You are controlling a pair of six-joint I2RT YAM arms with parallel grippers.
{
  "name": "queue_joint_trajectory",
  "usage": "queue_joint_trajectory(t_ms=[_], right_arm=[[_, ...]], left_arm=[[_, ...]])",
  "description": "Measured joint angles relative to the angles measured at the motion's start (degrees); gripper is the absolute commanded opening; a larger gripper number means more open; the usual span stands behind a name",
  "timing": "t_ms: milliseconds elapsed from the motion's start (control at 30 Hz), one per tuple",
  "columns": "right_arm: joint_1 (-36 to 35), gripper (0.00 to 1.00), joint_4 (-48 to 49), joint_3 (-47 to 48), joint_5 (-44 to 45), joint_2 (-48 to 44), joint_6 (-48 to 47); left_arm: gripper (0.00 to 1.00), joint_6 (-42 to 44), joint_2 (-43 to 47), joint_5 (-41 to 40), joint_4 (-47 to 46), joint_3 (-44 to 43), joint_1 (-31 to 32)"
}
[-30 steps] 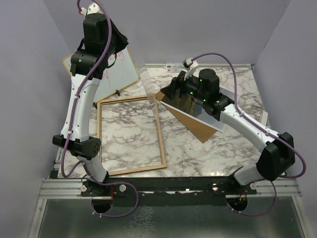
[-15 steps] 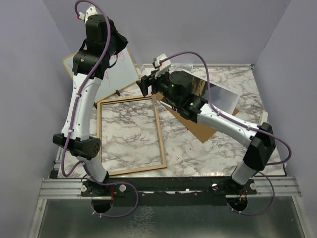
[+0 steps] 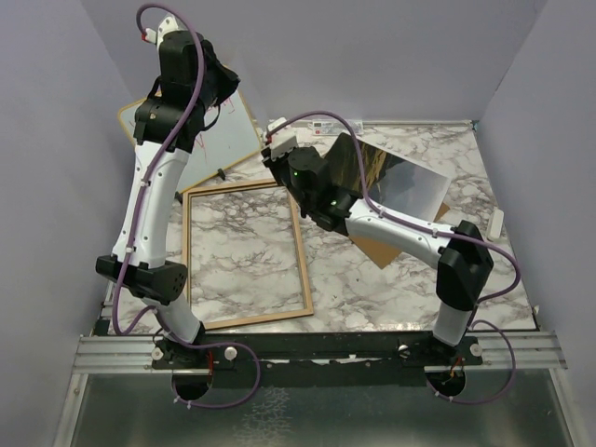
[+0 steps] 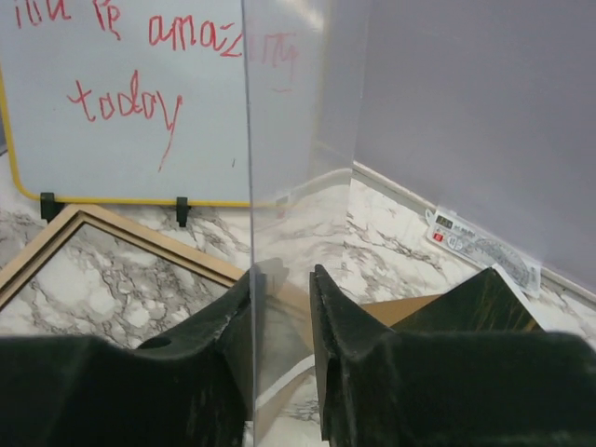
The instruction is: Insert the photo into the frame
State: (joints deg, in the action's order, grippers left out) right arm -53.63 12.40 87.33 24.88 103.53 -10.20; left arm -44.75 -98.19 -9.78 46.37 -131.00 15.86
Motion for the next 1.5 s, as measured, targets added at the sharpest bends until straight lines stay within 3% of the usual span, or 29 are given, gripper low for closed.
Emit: queue_joint_trajectory(t_ms=[67, 100, 167, 400, 567, 900, 1167, 1233, 1333, 1500], right_arm=[[-0.74, 0.02, 0.07, 0.0, 1.25, 0.0, -1.14], [-0.92, 0.01, 0.04, 0.02, 1.75, 0.0, -1.42], [-1.18, 0.01, 0.02, 0.04, 3.04, 0.0, -1.9], [-1.18, 0.01, 0.07, -0.87, 4.48, -1.44, -2.23], [-1.18, 0.01, 0.52, -4.59, 4.42, -7.1, -2.71], [0.61, 0.01, 2.99, -7.63, -0.72, -16.63, -2.67], [5.81, 0.01, -5.75, -7.56, -10.25, -16.41, 4.15], [7.93, 0.12, -8.81, -7.45, -12.2, -16.37, 6.93], [10.67, 0.42, -13.16, -7.06, -13.7, -15.74, 10.82], [12.52, 0.59, -18.51, -6.95, -15.23, -13.88, 15.56]], left_arm=[[0.02, -0.09, 0.07, 0.04, 0.0, 0.09, 0.0], [0.08, -0.13, 0.22, 0.11, 0.0, 0.22, 0.0], [0.19, -0.09, 0.35, 0.55, -0.04, 0.26, 0.0], [0.71, 1.2, 2.01, 4.7, -3.13, 3.19, 0.0], [0.97, 4.2, 4.85, 9.35, -8.26, 7.93, 0.0], [0.99, 9.53, 15.3, 18.34, -25.88, 21.38, 0.0], [0.99, 10.32, 19.41, 16.98, -32.89, 28.55, 0.0], [0.99, 10.23, 19.71, 14.58, -32.79, 33.18, 0.0], [0.99, 10.12, 18.97, 9.64, -28.17, 40.35, 0.0], [0.99, 9.92, 16.26, 2.93, -20.48, 48.06, -0.07]])
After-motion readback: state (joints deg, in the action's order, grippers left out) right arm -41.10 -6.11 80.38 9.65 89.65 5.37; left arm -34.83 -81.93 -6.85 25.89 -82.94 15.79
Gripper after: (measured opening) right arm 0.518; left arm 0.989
